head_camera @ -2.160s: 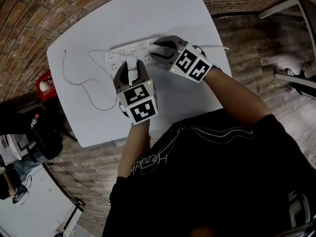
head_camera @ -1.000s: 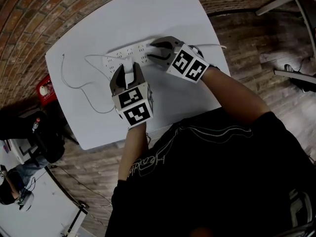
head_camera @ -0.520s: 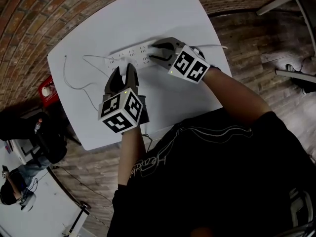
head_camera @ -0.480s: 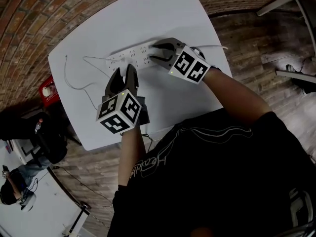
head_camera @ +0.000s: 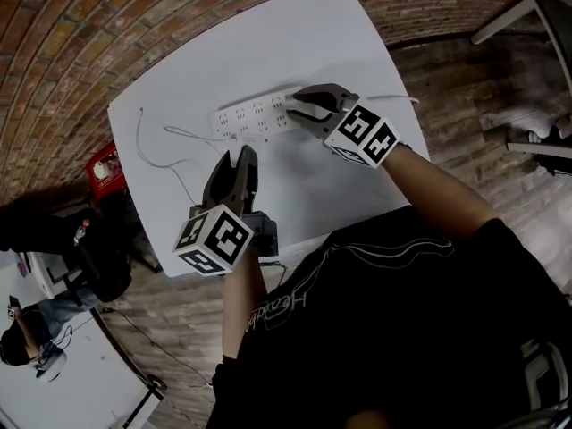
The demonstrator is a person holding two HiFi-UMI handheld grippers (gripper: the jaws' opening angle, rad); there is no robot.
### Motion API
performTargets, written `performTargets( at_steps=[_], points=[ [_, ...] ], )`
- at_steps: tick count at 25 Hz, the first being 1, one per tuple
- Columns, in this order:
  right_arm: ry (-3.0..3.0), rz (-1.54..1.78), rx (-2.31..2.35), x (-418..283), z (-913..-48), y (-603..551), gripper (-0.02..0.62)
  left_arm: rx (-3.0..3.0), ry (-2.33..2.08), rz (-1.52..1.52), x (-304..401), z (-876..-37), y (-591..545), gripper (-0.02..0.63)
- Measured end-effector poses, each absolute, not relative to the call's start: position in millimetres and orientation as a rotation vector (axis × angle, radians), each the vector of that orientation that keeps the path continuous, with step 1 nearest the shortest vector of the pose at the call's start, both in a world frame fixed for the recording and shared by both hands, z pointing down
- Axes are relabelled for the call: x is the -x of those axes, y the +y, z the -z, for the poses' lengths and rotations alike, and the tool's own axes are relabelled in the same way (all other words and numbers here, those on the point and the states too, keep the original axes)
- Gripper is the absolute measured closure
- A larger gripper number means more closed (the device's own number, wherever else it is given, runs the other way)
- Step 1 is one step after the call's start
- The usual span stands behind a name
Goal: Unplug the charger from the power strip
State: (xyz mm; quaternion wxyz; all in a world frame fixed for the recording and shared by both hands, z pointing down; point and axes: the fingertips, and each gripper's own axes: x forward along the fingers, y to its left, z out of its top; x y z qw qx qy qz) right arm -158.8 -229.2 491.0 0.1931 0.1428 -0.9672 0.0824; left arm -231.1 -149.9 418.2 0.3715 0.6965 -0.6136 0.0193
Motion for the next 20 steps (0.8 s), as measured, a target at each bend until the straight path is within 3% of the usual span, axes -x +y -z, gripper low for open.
performTargets(
  at_steps=[4,6,20],
  points=[
    [-2.761,-0.389,-0.337,149.4,-454.8,-197.4,0.575,-1.79,-1.523,-0.029,223.1,-401.5,-125.7,0.469],
    [-2.809,-0.498,-0.304,143.5,-430.6,-181.3,0.588,-1.815,-1.507,-0.019,218.4,-390.4,-115.1,0.469],
    [-2.942,-0.616,-0.239,96.9,-311.2,-99.5,0.598,-2.032,-1.483,0.054,189.1,-316.4,-58.4,0.469]
  ],
)
